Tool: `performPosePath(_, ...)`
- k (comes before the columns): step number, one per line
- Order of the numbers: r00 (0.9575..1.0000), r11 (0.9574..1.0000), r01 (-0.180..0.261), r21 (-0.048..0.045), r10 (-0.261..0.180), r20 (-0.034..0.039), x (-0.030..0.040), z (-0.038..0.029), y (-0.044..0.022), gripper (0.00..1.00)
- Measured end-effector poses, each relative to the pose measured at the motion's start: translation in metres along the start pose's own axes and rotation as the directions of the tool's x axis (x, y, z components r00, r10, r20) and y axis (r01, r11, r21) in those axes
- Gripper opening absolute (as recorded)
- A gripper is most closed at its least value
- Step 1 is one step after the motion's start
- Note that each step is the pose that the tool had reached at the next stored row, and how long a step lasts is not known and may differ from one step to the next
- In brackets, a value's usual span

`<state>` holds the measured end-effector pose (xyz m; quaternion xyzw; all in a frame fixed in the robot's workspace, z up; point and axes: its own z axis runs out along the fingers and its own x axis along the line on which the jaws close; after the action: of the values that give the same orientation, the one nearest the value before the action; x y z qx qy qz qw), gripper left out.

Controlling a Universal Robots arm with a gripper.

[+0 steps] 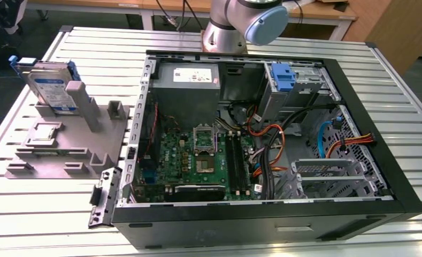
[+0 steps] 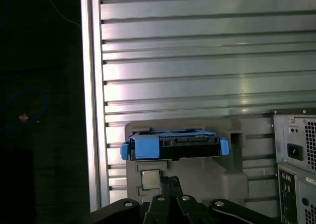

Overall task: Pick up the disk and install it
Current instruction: 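Pick up the disk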

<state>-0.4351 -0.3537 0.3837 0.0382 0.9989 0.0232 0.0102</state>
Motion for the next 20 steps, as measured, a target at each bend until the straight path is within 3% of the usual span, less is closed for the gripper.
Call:
performPosePath(7, 1.0, 1.0, 0.01, -0.0002, -0.01, -0.0005, 0.0001, 0.0, 0.0, 0.1)
performPosePath(12, 0.998, 0.998, 0.063, -0.0013, -0.063, -0.0029, 0.0, 0.0, 0.0, 0.1)
performPosePath(16, 0.9909, 0.9909, 0.135, -0.0029, -0.135, -0.0062, 0.0, 0.0, 0.0, 0.1)
performPosePath(20, 0.9794, 0.9795, 0.202, -0.0047, -0.202, -0.0091, 0.0, 0.0001, 0.0, 0.1)
